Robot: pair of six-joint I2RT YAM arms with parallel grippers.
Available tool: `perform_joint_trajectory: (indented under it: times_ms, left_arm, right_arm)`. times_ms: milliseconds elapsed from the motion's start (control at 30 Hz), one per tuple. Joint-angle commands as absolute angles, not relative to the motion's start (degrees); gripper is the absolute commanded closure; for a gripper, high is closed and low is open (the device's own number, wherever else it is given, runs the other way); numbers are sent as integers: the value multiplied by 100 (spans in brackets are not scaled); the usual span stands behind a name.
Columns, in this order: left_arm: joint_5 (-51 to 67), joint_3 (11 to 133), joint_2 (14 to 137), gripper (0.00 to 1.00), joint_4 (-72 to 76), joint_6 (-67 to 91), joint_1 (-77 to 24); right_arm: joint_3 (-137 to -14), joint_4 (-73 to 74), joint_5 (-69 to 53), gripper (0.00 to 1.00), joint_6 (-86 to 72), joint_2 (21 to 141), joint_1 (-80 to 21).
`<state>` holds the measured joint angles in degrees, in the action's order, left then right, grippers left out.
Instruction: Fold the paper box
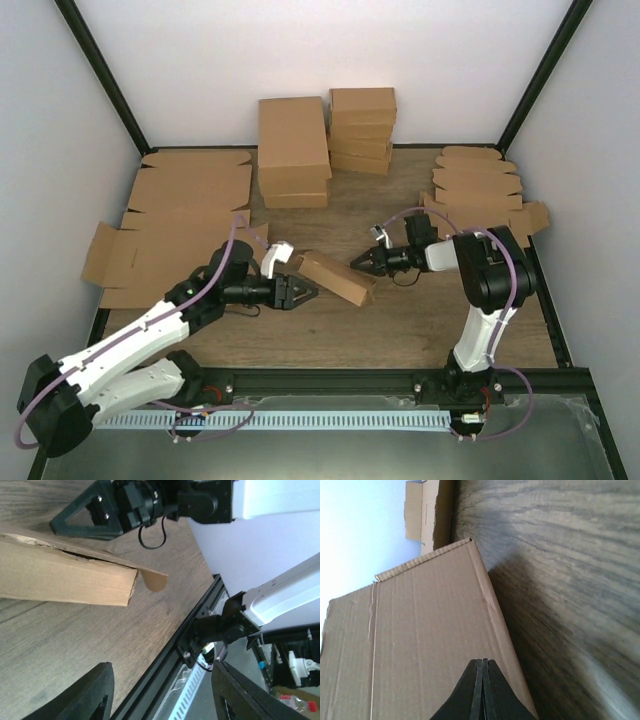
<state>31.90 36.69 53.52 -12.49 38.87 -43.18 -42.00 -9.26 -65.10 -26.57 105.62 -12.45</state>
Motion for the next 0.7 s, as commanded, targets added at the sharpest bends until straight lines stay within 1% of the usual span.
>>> perform_joint_trajectory:
  times_ms: [0, 33, 67, 167, 200, 233, 300, 367, 533, 667]
  left_arm:
    - [3337, 3360, 5685, 51, -587, 3843, -4396]
    - [3355, 3267, 5791, 57, -363, 3854, -4431]
    - [3357, 3156, 5924, 66, -151, 3866, -4475]
    - [3341, 2880, 6429, 85, 493, 3790, -4611]
    - [3345, 2867, 6635, 91, 631, 3703, -4689]
    - [3300, 2875, 6833, 93, 715, 3587, -4763]
    - [3125, 2990, 7190, 96, 719, 3384, -4938]
    - [2993, 3150, 7357, 96, 597, 3303, -5012]
    - [2541, 3328, 6853, 96, 219, 3297, -5035]
    - [2367, 3428, 6474, 96, -221, 3296, -5028]
  right_arm:
    - [-4536, -897, -6610, 99, -2481, 10696, -1200]
    - [-4569, -875, -6615, 99, -2451, 10723, -1204]
    - [-4588, -876, -6613, 99, -2438, 10749, -1202]
    - [-4648, -888, -6613, 99, -2432, 10835, -1200]
    - [-4656, -902, -6626, 99, -2436, 10858, -1199]
    - [-4660, -904, -6638, 99, -2427, 10881, -1202]
    - [-4657, -924, -6664, 99, -2413, 10902, -1202]
    - [-4658, -851, -6656, 99, -2356, 10876, -1202]
    - [-4610, -706, -6686, 99, -2247, 10502, -1202]
    - [-4562, -573, -7042, 98, -2110, 10278, -1418]
